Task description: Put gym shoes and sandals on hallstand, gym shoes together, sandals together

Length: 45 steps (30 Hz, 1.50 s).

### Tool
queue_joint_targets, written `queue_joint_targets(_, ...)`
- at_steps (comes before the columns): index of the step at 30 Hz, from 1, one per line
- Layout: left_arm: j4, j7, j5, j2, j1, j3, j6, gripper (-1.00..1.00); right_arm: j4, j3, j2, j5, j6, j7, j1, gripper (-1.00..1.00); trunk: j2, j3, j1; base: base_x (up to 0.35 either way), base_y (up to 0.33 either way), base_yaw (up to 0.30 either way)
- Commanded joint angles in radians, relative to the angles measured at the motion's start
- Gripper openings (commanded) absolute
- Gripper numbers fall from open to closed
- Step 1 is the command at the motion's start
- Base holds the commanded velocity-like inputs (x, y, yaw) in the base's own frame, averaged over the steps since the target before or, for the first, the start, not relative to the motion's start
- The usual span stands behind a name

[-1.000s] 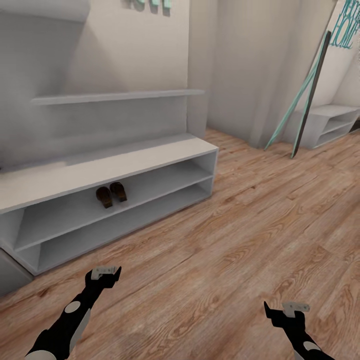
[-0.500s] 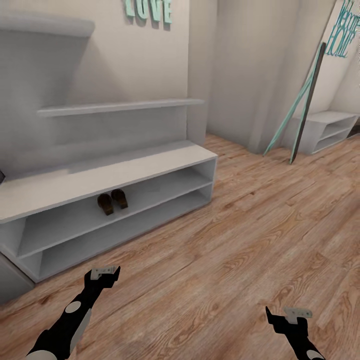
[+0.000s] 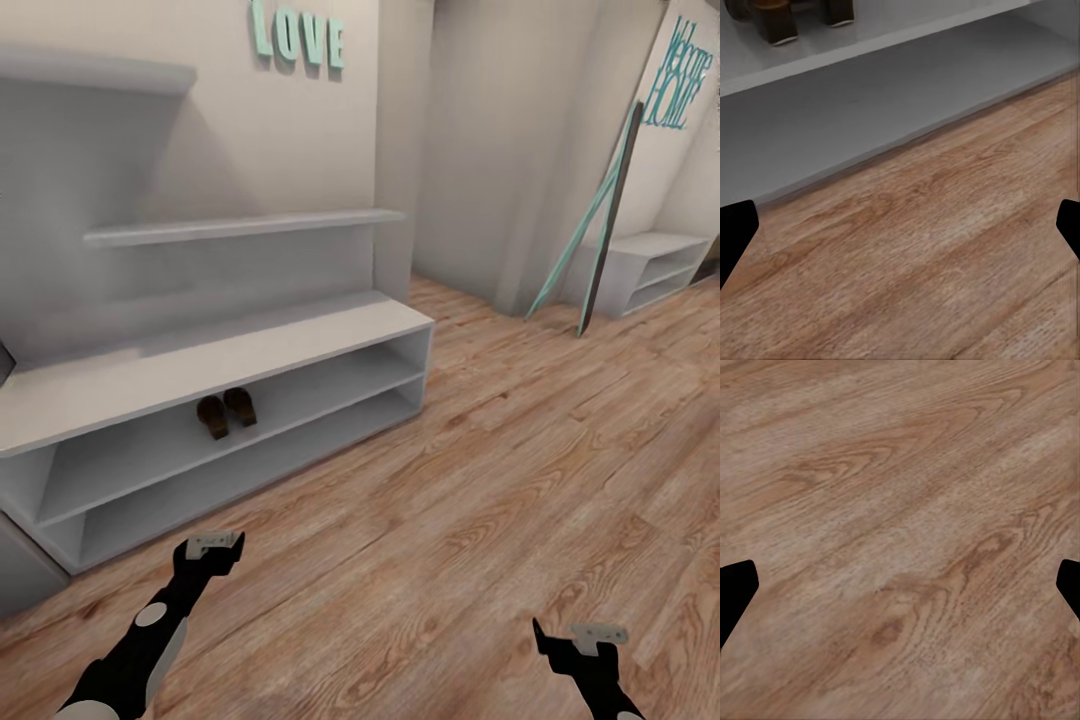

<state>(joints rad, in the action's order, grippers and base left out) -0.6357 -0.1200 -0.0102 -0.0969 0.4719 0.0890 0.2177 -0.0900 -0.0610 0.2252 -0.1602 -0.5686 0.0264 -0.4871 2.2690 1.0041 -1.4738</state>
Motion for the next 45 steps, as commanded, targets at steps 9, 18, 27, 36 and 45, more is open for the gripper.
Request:
queue_joint_targets(9, 0.002, -0.01, -0.001, 0.006, 0.0, 0.005, 0.004, 1.0, 0.001, -0.007, 0.0, -0.01, -0.008, 0.003, 0.001, 1.0, 0.0, -0.012, 0.0, 0.0, 0.0, 0.0)
queue_joint_targets(18, 0.0, -0.01, 0.0, 0.009, -0.018, 0.004, 0.004, 1.0, 0.0, -0.008, -0.006, -0.011, -0.008, 0.004, 0.001, 1.0, 0.0, -0.015, 0.0, 0.0, 0.0, 0.0)
queue_joint_targets(27, 0.0, -0.009, -0.001, 0.012, -0.028, 0.003, 0.005, 1.0, 0.0, -0.007, -0.014, -0.01, -0.011, 0.003, 0.001, 1.0, 0.0, -0.015, 0.0, 0.091, 0.0, 0.0)
queue_joint_targets(36, 0.001, -0.01, -0.002, 0.014, -0.029, 0.003, 0.005, 1.0, 0.0, -0.007, -0.014, -0.01, -0.011, 0.003, 0.001, 1.0, 0.0, -0.015, 0.0, 0.328, -0.024, -0.004)
queue_joint_targets(45, 0.003, -0.011, -0.002, 0.017, -0.029, 0.003, 0.005, 1.0, 0.001, -0.006, -0.008, -0.011, -0.015, 0.004, 0.006, 1.0, 0.0, -0.018, 0.0, 0.334, -0.091, -0.21)
